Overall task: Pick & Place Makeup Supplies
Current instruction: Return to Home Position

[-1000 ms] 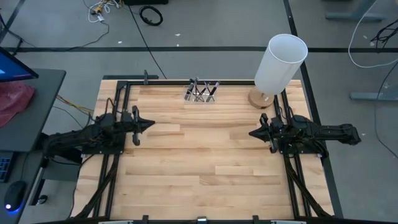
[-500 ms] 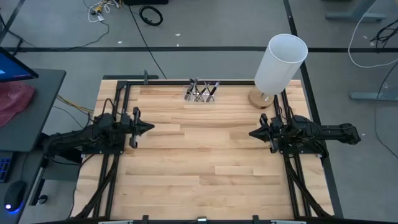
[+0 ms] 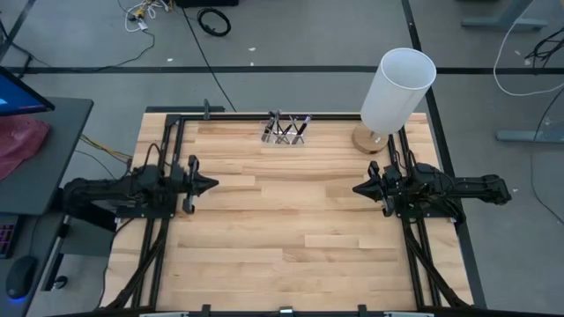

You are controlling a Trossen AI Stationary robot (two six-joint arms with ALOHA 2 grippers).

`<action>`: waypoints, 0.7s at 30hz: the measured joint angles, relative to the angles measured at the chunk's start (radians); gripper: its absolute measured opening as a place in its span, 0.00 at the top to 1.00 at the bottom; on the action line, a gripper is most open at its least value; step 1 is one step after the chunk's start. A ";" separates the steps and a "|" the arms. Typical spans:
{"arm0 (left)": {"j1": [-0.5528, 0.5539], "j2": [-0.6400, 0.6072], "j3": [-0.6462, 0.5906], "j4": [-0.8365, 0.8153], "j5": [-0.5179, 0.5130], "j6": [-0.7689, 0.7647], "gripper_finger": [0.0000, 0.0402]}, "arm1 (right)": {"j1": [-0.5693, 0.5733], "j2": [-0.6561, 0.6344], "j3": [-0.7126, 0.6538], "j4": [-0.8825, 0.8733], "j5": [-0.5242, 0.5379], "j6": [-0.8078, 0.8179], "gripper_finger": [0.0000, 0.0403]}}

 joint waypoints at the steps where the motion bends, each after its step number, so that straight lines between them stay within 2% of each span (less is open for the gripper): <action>1: -0.020 0.000 0.000 0.000 -0.014 0.014 0.99 | 0.000 0.000 0.000 0.000 0.000 0.000 0.95; 4: -0.057 0.000 0.000 -0.001 -0.064 0.056 0.99 | 0.000 0.000 0.000 0.000 0.000 0.000 0.95; 12: -0.060 0.010 0.000 -0.056 -0.113 0.078 0.98 | 0.000 0.000 0.000 0.000 0.000 0.000 0.95; 21: -0.060 0.024 0.000 -0.051 -0.106 0.079 0.96 | 0.000 0.000 0.000 0.000 0.000 0.000 0.95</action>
